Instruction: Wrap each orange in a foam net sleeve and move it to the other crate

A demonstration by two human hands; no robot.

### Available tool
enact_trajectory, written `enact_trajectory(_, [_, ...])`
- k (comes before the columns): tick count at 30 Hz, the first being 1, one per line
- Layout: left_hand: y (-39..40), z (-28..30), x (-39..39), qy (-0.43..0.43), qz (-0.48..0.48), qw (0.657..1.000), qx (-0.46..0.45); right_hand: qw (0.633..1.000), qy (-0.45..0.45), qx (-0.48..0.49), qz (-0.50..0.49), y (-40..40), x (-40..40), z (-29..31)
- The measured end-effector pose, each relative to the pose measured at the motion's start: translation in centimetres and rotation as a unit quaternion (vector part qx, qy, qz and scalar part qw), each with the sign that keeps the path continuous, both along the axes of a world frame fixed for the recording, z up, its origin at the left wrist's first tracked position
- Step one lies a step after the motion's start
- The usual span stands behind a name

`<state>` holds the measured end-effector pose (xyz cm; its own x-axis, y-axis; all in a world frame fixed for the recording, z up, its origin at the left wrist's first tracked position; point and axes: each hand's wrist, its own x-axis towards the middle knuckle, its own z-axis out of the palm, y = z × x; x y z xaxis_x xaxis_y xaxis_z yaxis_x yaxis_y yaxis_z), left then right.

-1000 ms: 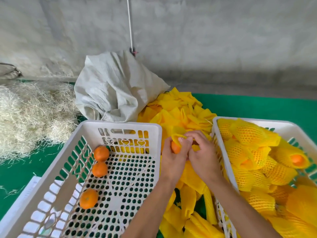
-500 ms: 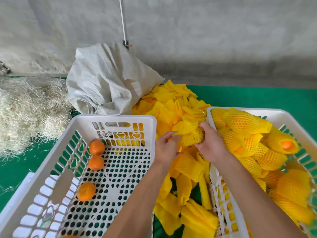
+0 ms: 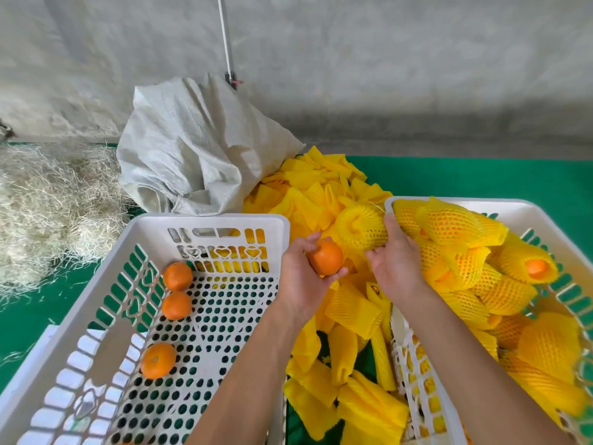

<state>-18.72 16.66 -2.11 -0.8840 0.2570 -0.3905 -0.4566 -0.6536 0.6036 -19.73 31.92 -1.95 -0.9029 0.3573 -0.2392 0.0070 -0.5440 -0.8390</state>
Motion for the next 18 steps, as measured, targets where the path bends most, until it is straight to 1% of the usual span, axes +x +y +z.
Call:
enact_trajectory(2, [0.2, 0.1, 0.1, 0.02, 0.025, 0.999, 0.021, 0.992, 0.01, 0.117, -0.043, -0.2, 0.1, -0.5])
enact_trajectory(3, [0.2, 0.2, 0.2, 0.03, 0.023, 0.999, 0.027, 0.986, 0.015, 0.155, -0.055, -0.3, 0.2, -0.7])
enact_trajectory(6, [0.1, -0.1, 0.4, 0.08, 0.019, 0.996, -0.025, 0.974, 0.036, 0.213, -0.065, -0.5, 0.2, -1.1])
enact_trajectory(8, [0.0, 0.1, 0.8, 0.107, 0.026, 0.992, -0.068, 0.971, 0.035, 0.229, -0.059, -0.5, 0.2, -1.4])
enact_trajectory(10, [0.1, 0.4, 1.0, 0.15, 0.013, 0.981, -0.121, 0.97, 0.028, 0.236, -0.047, -0.5, 0.2, -1.5])
enact_trajectory(12, [0.0, 0.4, 1.1, 0.169, -0.018, 0.971, -0.171, 0.969, 0.02, 0.245, -0.025, -0.6, 0.3, -1.5])
enact_trajectory(13, [0.0, 0.5, 1.3, 0.17, -0.036, 0.968, -0.182, 0.97, 0.015, 0.244, -0.011, -0.7, 0.4, -1.4])
enact_trajectory(14, [0.0, 0.5, 1.4, 0.166, -0.054, 0.967, -0.185, 0.974, 0.01, 0.227, 0.003, -0.9, 0.4, -1.3])
enact_trajectory(16, [0.0, 0.7, 1.5, 0.157, -0.077, 0.969, -0.175, 0.987, 0.001, 0.159, 0.033, -1.4, 0.4, -1.1])
enact_trajectory(18, [0.0, 0.8, 1.5, 0.151, -0.09, 0.973, -0.151, 0.994, -0.002, 0.097, 0.048, -1.4, 0.3, -0.8])
